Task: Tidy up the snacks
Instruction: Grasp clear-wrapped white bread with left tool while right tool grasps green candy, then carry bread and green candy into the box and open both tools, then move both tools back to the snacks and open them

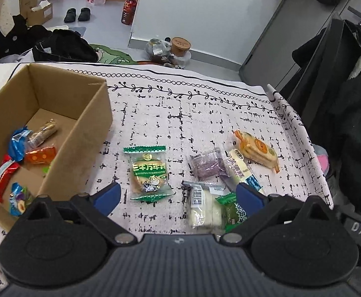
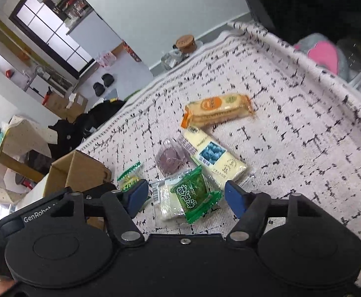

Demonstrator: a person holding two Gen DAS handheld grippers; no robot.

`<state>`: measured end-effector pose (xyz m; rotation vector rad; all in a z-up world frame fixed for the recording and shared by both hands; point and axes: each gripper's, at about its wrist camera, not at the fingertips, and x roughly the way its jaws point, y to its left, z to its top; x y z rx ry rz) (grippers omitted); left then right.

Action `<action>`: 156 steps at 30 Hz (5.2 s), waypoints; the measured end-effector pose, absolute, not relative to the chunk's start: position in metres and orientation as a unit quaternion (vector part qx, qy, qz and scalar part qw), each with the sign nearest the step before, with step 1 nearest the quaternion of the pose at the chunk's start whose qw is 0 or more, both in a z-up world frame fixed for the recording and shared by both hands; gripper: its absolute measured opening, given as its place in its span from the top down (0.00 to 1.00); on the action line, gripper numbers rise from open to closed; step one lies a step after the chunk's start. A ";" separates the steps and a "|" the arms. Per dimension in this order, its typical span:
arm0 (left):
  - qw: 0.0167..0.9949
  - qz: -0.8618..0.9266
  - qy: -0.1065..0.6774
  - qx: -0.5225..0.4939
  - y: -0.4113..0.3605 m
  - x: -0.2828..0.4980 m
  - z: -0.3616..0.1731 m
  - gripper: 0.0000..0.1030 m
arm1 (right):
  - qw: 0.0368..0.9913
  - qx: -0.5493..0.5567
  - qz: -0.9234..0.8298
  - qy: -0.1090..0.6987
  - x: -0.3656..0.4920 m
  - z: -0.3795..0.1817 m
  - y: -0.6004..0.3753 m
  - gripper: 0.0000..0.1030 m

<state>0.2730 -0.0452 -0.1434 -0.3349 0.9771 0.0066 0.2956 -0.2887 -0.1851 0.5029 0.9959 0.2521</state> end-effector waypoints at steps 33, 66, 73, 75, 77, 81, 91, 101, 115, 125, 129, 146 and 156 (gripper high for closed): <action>0.812 -0.020 0.576 -0.098 -0.101 0.335 -0.210 0.33 | 0.810 0.225 0.054 0.539 0.307 -0.224 -0.306 0.72; 0.866 -0.010 0.478 -0.149 -0.023 0.254 -0.135 0.55 | 0.869 0.174 0.070 0.457 0.254 -0.148 -0.231 0.74; 0.880 0.005 0.448 -0.157 -0.002 0.247 -0.119 0.55 | 0.877 0.164 0.092 0.442 0.254 -0.131 -0.204 0.74; 0.883 0.010 0.441 -0.161 0.005 0.246 -0.116 0.55 | 0.878 0.161 0.099 0.439 0.255 -0.127 -0.195 0.74; 0.886 0.015 0.433 -0.164 0.012 0.246 -0.112 0.55 | 0.880 0.158 0.106 0.435 0.256 -0.123 -0.187 0.74; 0.890 0.024 0.422 -0.173 0.027 0.246 -0.107 0.55 | 0.882 0.153 0.117 0.431 0.261 -0.118 -0.170 0.74; 0.885 0.062 0.411 -0.212 0.069 0.248 -0.104 0.55 | 0.876 0.150 0.144 0.435 0.275 -0.119 -0.131 0.74; 0.874 0.110 0.409 -0.238 0.108 0.246 -0.105 0.55 | 0.865 0.155 0.172 0.444 0.288 -0.125 -0.092 0.74; 0.851 0.172 0.423 -0.258 0.137 0.255 -0.121 0.38 | 0.842 0.169 0.204 0.470 0.298 -0.134 -0.062 0.74; 0.844 0.185 0.426 -0.269 0.147 0.256 -0.125 0.32 | 0.828 0.183 0.212 0.486 0.293 -0.136 -0.069 0.65; 0.845 0.180 0.430 -0.264 0.144 0.258 -0.126 0.31 | 0.835 0.188 0.190 0.482 0.292 -0.136 -0.089 0.64; 0.864 0.107 0.436 -0.230 0.085 0.256 -0.118 0.21 | 0.857 0.197 0.122 0.461 0.270 -0.131 -0.180 0.49; 0.878 0.077 0.425 -0.205 0.052 0.252 -0.110 0.15 | 0.868 0.196 0.104 0.445 0.260 -0.127 -0.223 0.36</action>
